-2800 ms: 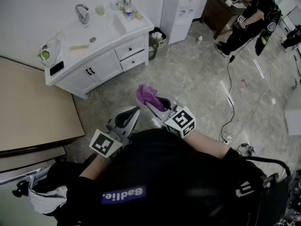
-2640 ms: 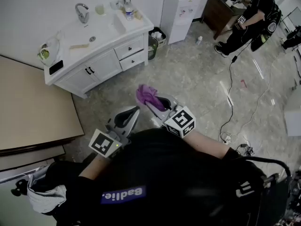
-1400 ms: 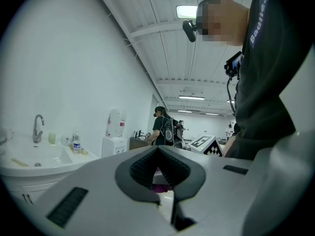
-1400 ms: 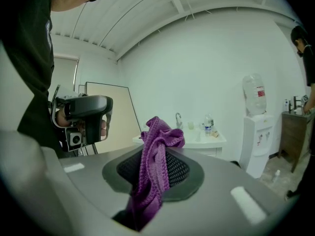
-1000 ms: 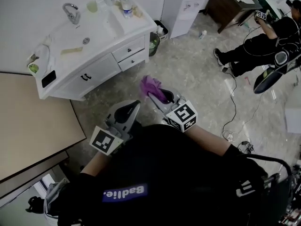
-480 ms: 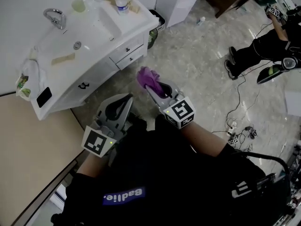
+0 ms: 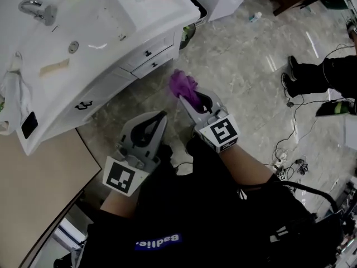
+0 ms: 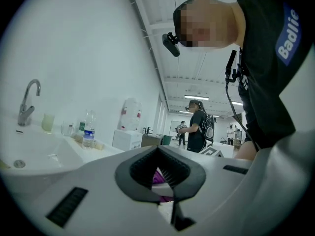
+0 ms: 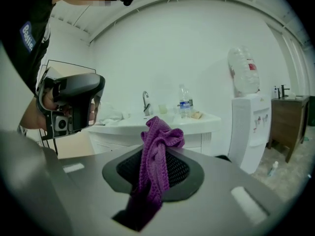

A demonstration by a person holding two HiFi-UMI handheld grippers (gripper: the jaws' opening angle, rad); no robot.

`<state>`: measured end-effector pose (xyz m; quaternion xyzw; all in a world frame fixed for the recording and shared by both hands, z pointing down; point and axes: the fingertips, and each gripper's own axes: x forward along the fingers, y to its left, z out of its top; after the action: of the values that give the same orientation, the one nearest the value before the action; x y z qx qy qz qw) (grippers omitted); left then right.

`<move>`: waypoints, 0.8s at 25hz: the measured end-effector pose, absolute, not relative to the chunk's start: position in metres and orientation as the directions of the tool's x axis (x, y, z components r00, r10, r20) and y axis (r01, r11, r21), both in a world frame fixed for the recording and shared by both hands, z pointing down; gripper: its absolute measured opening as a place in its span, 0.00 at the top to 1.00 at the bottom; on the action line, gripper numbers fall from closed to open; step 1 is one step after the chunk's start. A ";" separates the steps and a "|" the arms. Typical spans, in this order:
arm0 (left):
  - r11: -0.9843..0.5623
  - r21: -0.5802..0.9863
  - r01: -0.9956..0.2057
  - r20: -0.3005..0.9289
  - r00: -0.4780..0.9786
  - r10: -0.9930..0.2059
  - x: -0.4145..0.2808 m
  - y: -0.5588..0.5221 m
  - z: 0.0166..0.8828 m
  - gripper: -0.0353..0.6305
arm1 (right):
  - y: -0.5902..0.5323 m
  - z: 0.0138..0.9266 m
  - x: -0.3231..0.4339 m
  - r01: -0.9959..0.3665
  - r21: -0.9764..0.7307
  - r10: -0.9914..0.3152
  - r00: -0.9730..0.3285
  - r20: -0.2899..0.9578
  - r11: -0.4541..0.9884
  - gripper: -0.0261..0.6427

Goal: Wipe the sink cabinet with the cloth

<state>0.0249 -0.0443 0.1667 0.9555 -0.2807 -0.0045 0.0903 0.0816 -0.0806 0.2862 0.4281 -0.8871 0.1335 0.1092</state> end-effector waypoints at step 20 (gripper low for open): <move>-0.832 0.105 -0.545 -0.018 0.835 -0.550 0.061 -0.156 0.444 0.96 | -0.215 0.574 0.139 -0.887 -0.095 -0.852 -0.461 0.249 0.452 0.84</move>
<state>0.0608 -0.1563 0.4438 0.9567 -0.2861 -0.0239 0.0478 0.1388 -0.2154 0.5743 0.5124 -0.8482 0.1058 0.0827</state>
